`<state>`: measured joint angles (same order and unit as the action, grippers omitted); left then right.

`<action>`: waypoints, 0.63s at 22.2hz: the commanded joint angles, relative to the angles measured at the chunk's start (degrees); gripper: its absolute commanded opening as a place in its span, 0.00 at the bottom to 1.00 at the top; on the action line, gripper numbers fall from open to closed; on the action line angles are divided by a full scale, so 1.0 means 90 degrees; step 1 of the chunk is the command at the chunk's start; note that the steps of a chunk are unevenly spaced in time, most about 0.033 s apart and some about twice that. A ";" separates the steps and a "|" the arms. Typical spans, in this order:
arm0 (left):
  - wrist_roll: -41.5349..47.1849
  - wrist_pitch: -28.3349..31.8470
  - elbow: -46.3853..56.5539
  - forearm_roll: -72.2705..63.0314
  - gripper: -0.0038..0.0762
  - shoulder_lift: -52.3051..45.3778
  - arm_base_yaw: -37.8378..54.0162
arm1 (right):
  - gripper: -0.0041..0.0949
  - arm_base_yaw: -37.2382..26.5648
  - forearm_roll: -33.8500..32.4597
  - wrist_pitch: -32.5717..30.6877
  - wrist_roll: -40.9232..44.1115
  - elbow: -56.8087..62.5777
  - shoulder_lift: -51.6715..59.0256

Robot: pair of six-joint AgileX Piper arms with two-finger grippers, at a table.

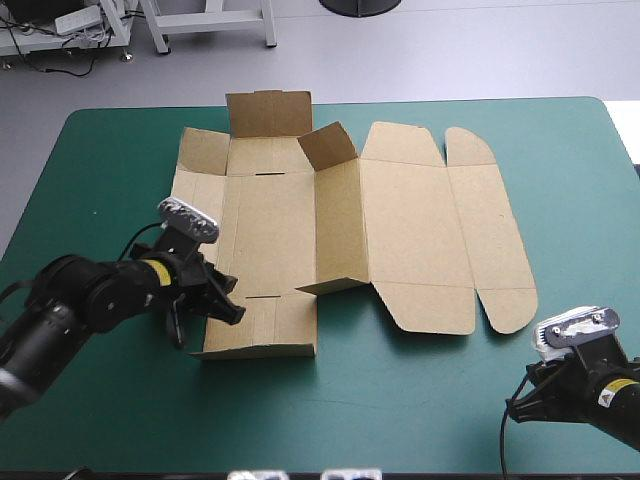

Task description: Fold the box

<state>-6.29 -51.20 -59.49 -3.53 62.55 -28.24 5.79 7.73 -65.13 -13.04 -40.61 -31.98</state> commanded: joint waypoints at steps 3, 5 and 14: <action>-0.0833 0.0277 -0.1272 -0.0982 0.42 0.1406 0.0765 | 0.29 0.0013 0.0195 0.0275 -0.0026 -0.0209 -0.0062; -0.1915 -0.0203 -0.1631 -0.2369 0.42 0.1809 0.1607 | 0.29 0.0013 0.0195 0.0275 -0.0026 -0.0209 -0.0062; -0.2216 -0.1379 -0.2030 -0.1997 0.42 0.2605 0.4197 | 0.29 0.0013 0.0172 0.0385 -0.0157 -0.0209 -0.0062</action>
<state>-28.96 -65.60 -75.89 -23.96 87.30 5.83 5.79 8.57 -64.81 -13.47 -40.61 -31.98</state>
